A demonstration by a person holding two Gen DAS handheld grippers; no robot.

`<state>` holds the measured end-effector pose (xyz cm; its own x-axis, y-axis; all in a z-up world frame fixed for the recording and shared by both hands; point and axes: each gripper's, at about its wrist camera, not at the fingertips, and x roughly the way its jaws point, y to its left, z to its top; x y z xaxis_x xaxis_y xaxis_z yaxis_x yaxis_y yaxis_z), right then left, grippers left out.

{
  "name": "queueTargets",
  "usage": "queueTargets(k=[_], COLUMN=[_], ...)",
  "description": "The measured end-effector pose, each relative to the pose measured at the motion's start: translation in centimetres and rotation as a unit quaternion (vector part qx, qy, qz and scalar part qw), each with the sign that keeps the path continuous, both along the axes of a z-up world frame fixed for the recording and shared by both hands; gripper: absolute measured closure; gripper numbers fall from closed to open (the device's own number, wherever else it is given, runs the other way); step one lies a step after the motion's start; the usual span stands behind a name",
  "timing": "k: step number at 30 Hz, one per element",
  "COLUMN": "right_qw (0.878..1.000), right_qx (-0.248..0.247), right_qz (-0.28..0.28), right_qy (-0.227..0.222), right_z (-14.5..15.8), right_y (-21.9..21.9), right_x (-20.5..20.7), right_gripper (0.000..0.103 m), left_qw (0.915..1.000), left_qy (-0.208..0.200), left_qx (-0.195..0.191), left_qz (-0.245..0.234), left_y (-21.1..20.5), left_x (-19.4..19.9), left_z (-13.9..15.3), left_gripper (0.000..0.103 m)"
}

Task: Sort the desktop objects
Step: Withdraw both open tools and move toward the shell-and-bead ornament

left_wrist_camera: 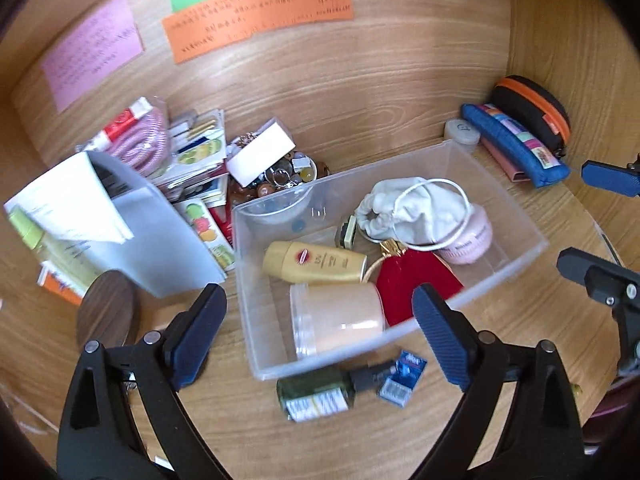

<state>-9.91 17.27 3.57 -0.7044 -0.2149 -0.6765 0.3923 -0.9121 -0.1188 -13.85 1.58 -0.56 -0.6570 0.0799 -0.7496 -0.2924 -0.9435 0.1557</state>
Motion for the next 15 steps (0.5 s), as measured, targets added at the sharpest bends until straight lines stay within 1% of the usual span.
queueTargets(k=[8,11,15], right_qw=[0.999,0.998,0.996], right_qx=[-0.039,-0.055,-0.059], right_qz=[-0.015,-0.029,-0.048], right_qy=[0.017,0.025,0.043], right_z=[-0.3,-0.9,-2.2], right_y=[2.2,3.2,4.4], right_x=[4.2,5.9,8.2], right_gripper=[0.019,0.019,0.019], left_qw=[0.9996,0.9991,0.9980], left_qy=[0.022,0.030,0.046], left_qx=[0.018,0.026,0.029], left_qz=[0.009,0.017,0.031], left_y=[-1.1,-1.7,-2.3], left_x=[4.5,6.3,8.6], left_z=[0.3,0.1,-0.8], left_gripper=[0.007,0.006,0.005])
